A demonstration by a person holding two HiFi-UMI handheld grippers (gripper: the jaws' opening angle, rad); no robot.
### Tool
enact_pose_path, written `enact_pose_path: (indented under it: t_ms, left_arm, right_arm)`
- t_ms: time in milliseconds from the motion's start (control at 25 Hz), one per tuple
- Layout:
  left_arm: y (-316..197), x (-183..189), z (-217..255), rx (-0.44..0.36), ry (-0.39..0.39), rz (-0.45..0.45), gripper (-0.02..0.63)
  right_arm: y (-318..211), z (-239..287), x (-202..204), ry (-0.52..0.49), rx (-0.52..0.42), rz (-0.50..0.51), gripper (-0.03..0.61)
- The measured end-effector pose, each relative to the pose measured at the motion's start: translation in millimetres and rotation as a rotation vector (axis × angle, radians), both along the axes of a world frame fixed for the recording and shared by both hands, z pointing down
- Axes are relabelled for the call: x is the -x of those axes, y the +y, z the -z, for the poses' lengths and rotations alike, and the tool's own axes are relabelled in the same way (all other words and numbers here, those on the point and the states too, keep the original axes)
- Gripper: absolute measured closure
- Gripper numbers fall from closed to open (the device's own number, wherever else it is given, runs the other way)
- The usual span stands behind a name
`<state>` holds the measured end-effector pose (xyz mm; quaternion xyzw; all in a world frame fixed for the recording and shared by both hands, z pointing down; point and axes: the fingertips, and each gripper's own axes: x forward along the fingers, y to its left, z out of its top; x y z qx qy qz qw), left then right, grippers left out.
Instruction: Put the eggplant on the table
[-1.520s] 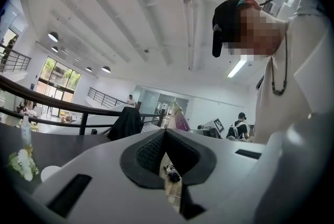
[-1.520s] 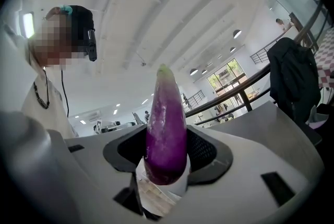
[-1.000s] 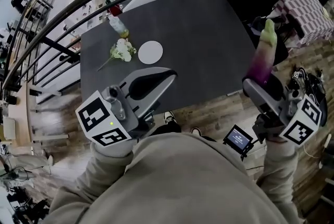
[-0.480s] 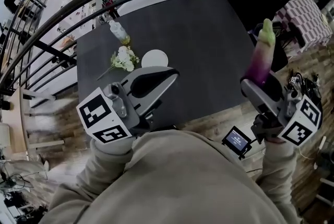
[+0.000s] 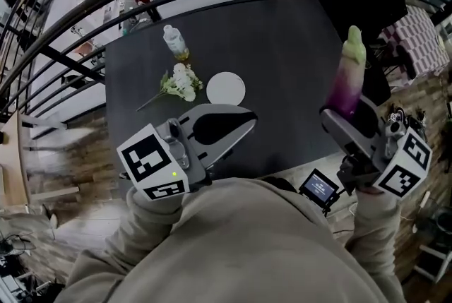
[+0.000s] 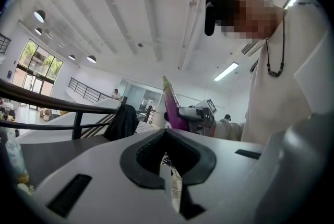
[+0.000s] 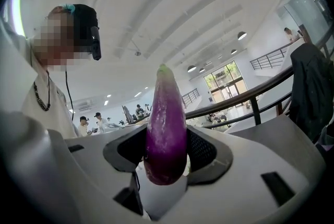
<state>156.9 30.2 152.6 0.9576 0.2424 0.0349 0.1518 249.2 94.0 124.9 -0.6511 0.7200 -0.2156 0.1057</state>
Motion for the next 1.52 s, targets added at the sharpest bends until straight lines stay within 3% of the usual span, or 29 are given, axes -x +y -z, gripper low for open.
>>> enact_pose_path:
  t_ms: [280,560,800,1520]
  left_arm:
    - [-30.9,15.9,-24.6,0.069,-0.016,0.056,0.609]
    - [-62.8,24.9,-36.1,0.078,-0.039,0.145,0.609]
    - [-69.9,19.4,-27.8,0.068,-0.036,0.204,0.609]
    - [-75.7,9.9,-29.4,0.086,-0.027,0.256,0.609]
  right_arm:
    - [-55.6,-16.6,14.7,-0.011,0.05,0.104,0.348]
    - [-100.4,-28.9,19.7,-0.027,0.059,0.205,0.348]
    - [-114.1,-19.3,10.8,-0.024,0.036,0.259,0.348]
    - [-123.9,-29.5,5.0,-0.028,0.046,0.303,0.348]
